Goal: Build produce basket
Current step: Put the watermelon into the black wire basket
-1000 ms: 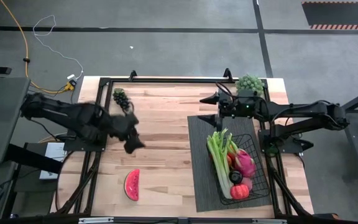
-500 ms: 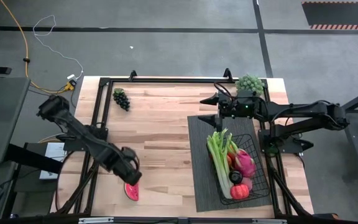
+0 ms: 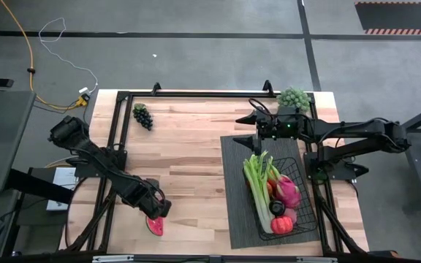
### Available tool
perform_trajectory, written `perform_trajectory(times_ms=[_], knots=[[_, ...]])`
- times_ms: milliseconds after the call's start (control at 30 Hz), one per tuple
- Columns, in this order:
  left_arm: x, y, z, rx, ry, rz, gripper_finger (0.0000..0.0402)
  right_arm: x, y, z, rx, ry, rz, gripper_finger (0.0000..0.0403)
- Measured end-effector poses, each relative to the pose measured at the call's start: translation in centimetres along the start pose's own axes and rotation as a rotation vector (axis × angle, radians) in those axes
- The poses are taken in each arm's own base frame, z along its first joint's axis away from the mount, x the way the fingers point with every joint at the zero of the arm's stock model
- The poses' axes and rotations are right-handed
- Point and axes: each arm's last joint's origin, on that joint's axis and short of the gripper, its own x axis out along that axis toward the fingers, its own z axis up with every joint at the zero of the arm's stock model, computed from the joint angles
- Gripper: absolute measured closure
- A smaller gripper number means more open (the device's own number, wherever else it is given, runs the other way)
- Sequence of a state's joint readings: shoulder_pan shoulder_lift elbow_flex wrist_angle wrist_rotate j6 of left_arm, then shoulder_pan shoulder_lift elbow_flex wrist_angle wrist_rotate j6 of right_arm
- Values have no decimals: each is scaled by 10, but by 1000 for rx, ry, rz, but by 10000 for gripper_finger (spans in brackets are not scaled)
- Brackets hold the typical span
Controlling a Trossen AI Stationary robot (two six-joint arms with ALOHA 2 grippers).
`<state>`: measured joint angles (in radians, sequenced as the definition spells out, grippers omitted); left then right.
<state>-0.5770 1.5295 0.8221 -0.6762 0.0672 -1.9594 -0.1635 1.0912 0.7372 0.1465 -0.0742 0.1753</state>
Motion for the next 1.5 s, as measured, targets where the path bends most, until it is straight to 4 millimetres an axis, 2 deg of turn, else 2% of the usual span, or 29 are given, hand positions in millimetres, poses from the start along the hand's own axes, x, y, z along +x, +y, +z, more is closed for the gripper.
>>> perform_trajectory(times_ms=[233,467,667,800,933,1100,1200,1300,1500], knots=[[13,9,4,-27,16,3,30,0,0,-1,1,8,-2,22],[27,2,4,-53,31,-23,30,0,0,-2,2,23,-5,22],[30,1,4,-50,24,-14,31,0,-1,-2,3,19,-25,22],[30,1,6,-41,24,-16,57,0,-1,-2,2,17,-42,22],[26,-1,9,-7,40,-36,113,0,-2,-2,2,16,-44,22],[13,-3,22,33,14,-85,195,0,-2,-2,5,18,-45,22],[-1,-5,33,71,-11,-143,229,0,-2,-2,5,16,-44,22],[-21,-7,47,131,-59,-235,242,0,-1,-1,26,5,-42,22],[-74,0,84,216,-300,-450,228,0,0,3,77,-27,-12,22]])
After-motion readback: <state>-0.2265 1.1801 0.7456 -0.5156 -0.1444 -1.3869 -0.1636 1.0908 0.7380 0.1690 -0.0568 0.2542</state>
